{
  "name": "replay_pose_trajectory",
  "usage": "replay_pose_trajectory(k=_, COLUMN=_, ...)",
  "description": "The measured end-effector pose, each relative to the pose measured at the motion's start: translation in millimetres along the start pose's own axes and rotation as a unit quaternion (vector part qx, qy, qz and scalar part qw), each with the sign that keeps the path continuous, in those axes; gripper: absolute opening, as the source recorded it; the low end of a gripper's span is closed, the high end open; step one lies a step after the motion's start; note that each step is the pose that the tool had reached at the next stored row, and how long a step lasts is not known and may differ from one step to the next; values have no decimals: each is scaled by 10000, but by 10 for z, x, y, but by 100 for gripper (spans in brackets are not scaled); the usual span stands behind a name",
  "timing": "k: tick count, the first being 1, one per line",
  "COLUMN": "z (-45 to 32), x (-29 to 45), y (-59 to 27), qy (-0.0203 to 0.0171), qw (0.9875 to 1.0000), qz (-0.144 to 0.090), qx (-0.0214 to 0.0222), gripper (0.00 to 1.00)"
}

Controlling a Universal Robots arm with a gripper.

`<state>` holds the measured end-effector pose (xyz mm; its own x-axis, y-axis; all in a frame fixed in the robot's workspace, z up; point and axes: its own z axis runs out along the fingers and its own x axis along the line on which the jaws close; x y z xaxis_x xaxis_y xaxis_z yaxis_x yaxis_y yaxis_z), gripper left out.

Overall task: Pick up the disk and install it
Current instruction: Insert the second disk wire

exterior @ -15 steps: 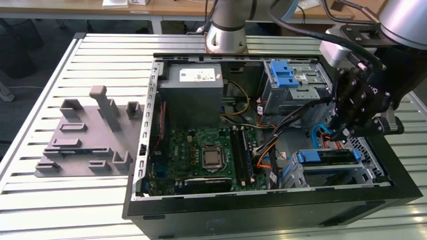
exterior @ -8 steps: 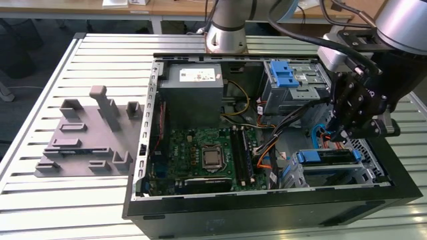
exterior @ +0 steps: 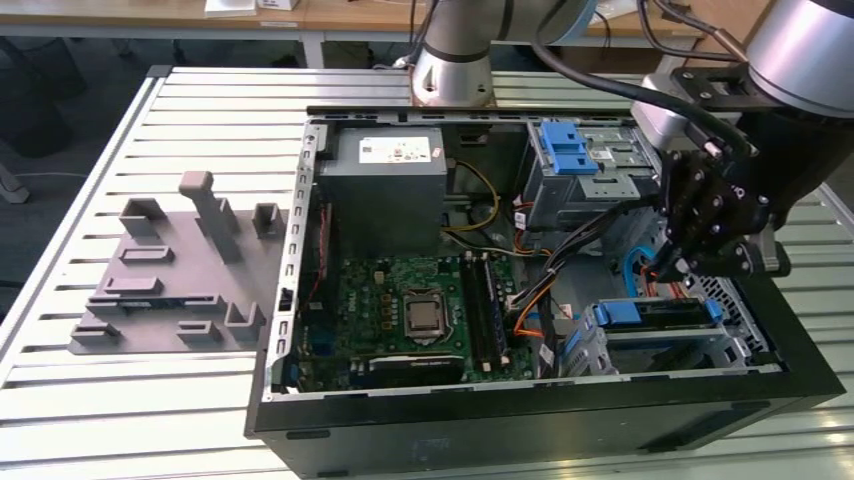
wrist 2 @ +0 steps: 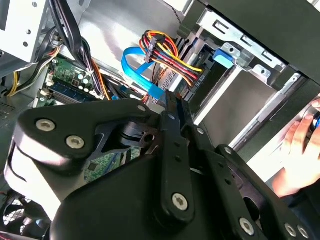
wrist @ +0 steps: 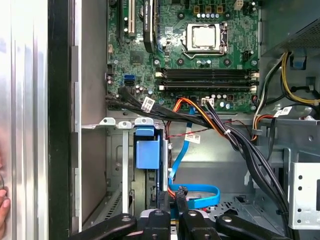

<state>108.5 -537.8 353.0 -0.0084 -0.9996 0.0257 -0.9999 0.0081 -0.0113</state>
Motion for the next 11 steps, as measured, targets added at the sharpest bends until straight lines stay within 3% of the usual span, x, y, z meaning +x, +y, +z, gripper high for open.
replay_pose_trajectory(k=3, z=16, x=2, y=1, qy=-53, qw=10000, qz=1, qx=0, gripper=16)
replay_pose_trajectory(k=11, z=55, x=37, y=9, qy=-62, qw=10000, qz=-16, qx=11, gripper=16)
